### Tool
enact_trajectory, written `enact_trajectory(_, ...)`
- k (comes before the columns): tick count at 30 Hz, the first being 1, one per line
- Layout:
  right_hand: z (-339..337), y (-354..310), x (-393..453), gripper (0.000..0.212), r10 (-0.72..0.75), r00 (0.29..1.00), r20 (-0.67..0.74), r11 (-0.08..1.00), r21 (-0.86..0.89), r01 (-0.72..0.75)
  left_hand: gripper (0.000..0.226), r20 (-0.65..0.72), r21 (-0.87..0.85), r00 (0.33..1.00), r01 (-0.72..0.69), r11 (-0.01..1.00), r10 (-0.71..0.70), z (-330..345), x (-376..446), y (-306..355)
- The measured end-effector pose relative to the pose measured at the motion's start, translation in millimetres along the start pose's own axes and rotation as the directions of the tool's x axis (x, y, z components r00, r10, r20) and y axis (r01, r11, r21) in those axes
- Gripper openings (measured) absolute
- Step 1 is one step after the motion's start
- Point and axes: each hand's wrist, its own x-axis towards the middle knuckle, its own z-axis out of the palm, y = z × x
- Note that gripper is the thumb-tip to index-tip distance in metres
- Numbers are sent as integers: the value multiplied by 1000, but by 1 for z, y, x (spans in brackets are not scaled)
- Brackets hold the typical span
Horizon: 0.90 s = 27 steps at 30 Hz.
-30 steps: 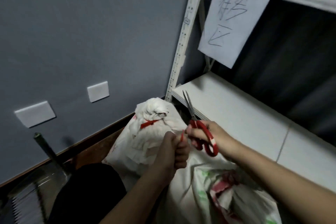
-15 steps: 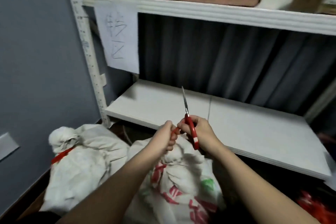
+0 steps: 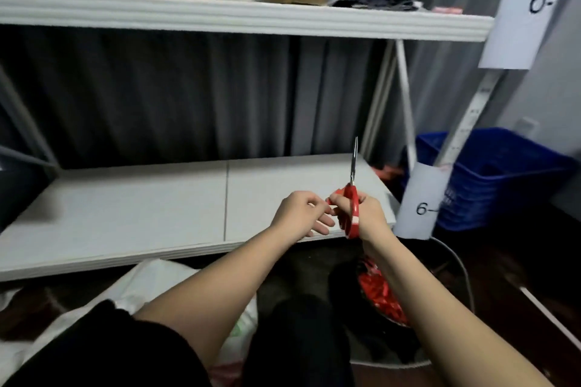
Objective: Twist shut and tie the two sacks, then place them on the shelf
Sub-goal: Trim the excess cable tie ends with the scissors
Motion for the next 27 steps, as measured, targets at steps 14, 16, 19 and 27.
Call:
enact_trajectory(14, -171, 159, 58, 42, 347, 831, -436, 502, -662, -557, 15, 177, 279, 966, 134, 951, -188, 110, 73, -49)
enact_trajectory(16, -171, 160, 59, 47, 356, 826, -436, 477, -676, -562, 12, 180, 274, 959, 164, 948, -218, 108, 77, -54)
enact_trajectory(19, -160, 143, 59, 46, 304, 869, -390, 521, -696, -495, 11, 214, 254, 942, 204, 946, -260, 104, 80, -56)
enact_trajectory(27, -76, 78, 79, 36, 139, 976, -168, 610, -762, -218, 40, 252, -71, 936, 270, 960, -245, 95, 68, -38)
